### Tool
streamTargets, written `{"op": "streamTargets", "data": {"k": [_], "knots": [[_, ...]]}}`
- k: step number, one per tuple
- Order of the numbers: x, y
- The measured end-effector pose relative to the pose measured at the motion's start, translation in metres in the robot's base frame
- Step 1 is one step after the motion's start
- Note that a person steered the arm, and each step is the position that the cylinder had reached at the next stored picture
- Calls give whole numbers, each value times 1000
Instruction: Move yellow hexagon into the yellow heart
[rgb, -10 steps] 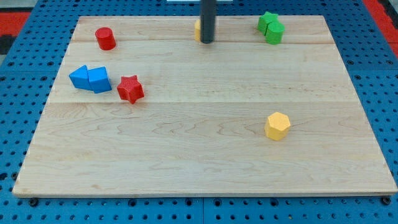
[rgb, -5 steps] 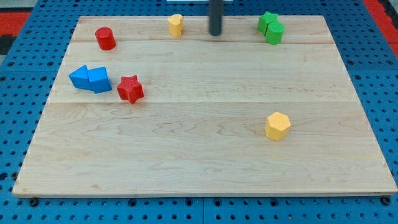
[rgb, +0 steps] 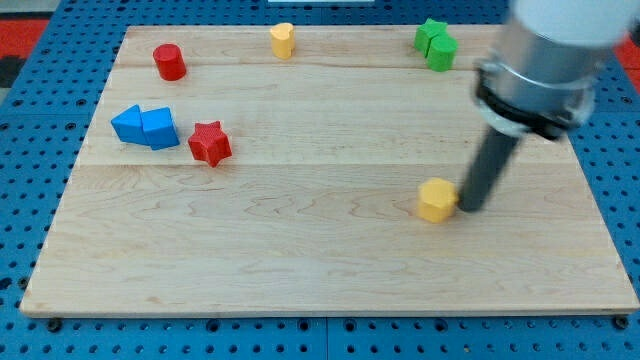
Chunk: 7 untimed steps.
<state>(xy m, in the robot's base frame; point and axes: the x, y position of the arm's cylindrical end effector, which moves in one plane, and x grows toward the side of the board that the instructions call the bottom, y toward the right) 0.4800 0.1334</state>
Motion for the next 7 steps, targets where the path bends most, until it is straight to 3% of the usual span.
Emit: {"op": "streamTargets", "data": {"k": [1, 2, 3, 4, 5, 6, 7], "knots": [[-13, -57], [-25, 42], [32, 51], [64, -39], [23, -128], [27, -134], [53, -66]]}}
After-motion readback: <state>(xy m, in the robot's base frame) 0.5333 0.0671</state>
